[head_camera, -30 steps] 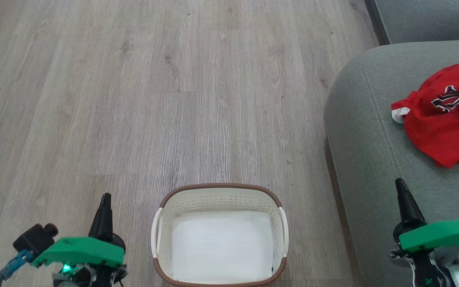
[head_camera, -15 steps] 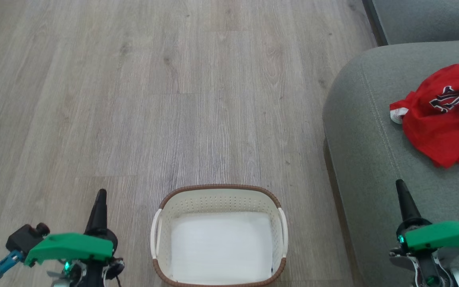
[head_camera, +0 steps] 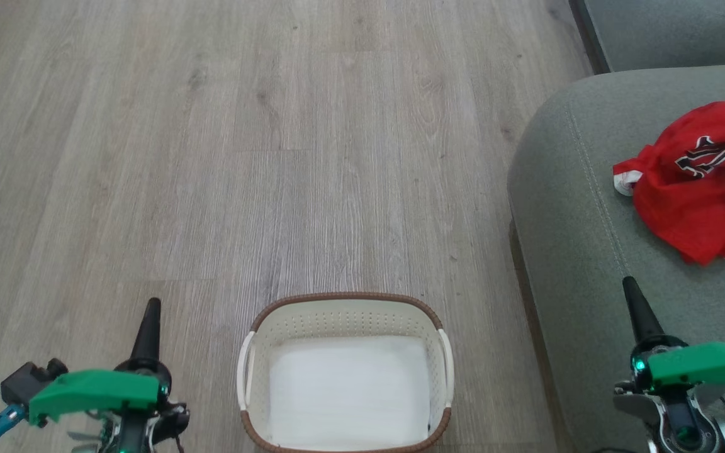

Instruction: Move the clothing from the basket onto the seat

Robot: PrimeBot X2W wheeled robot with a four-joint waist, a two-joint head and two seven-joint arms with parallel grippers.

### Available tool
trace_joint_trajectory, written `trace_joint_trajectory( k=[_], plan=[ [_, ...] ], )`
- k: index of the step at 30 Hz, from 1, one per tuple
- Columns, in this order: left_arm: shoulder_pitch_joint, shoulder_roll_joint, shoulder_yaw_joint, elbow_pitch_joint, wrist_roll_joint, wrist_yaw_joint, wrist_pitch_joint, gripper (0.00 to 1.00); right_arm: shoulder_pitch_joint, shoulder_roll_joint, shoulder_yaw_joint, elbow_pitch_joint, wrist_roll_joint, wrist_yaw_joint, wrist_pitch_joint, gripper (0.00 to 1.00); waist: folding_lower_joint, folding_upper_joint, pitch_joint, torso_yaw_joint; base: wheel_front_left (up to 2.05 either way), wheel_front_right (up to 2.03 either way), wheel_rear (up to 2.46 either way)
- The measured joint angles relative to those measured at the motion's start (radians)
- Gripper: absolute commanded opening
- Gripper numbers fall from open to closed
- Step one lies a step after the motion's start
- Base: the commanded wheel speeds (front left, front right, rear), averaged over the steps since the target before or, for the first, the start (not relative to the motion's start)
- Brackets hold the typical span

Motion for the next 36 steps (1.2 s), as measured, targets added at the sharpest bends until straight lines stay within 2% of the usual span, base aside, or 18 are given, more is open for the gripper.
trace_joint_trajectory(
  k=[36],
  plan=[
    [-0.035, -0.001, 0.074, 0.007, -0.378, -0.044, 0.097, 0.0, -0.021, 0.042, -0.063, 0.01, 0.305, 0.0, 0.091, 0.0, 0.0, 0.0, -0.011, -0.008, 0.0, 0.0, 0.0]
  ],
)
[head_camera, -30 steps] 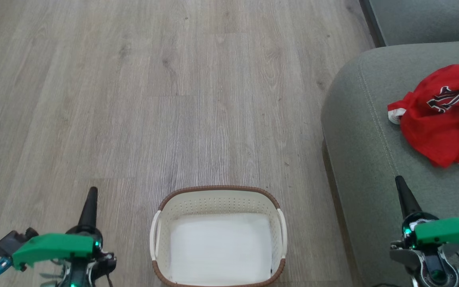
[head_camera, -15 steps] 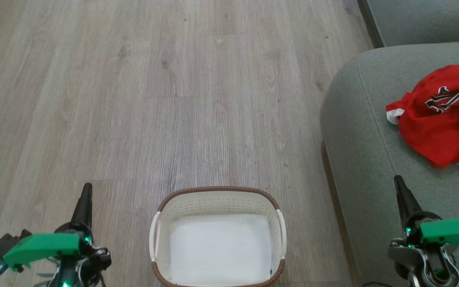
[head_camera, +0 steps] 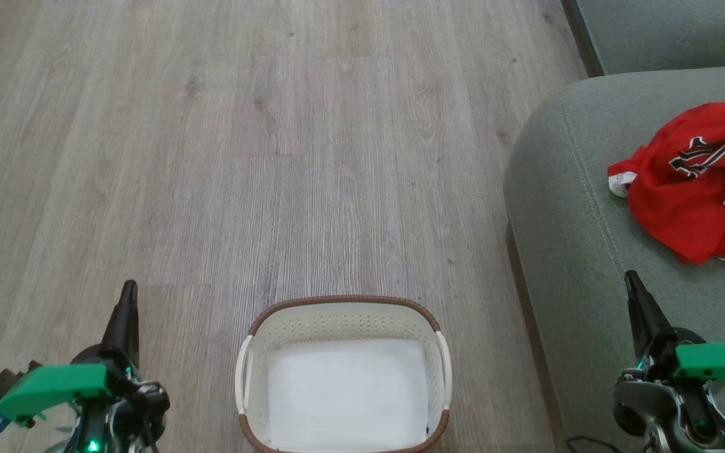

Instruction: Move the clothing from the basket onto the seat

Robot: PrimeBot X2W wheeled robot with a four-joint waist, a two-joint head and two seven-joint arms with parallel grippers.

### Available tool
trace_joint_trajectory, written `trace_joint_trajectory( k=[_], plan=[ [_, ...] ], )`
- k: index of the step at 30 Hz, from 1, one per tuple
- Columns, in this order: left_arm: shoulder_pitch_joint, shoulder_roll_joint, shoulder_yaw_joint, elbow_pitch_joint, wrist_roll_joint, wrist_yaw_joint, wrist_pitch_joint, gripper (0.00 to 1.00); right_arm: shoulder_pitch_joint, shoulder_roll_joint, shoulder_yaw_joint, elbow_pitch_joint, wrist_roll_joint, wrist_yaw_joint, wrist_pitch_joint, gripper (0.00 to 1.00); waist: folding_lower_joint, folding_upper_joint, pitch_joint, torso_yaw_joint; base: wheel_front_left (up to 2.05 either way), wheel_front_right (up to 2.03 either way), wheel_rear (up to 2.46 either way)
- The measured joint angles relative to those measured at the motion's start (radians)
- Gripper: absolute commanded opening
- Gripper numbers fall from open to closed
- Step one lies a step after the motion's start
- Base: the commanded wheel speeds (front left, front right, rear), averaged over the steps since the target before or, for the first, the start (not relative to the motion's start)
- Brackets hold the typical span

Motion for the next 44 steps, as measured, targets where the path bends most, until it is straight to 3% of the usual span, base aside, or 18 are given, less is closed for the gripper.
trace_joint_trajectory(
  k=[44],
  plan=[
    [-0.001, -0.002, 0.012, 0.0, 0.0, 0.0, 0.007, 0.0, 0.0, 0.003, -0.003, 0.0, 0.0, 0.0, 0.007, 0.0, 0.0, 0.0, 0.0, 0.0, 0.0, 0.0, 0.0]
  ],
)
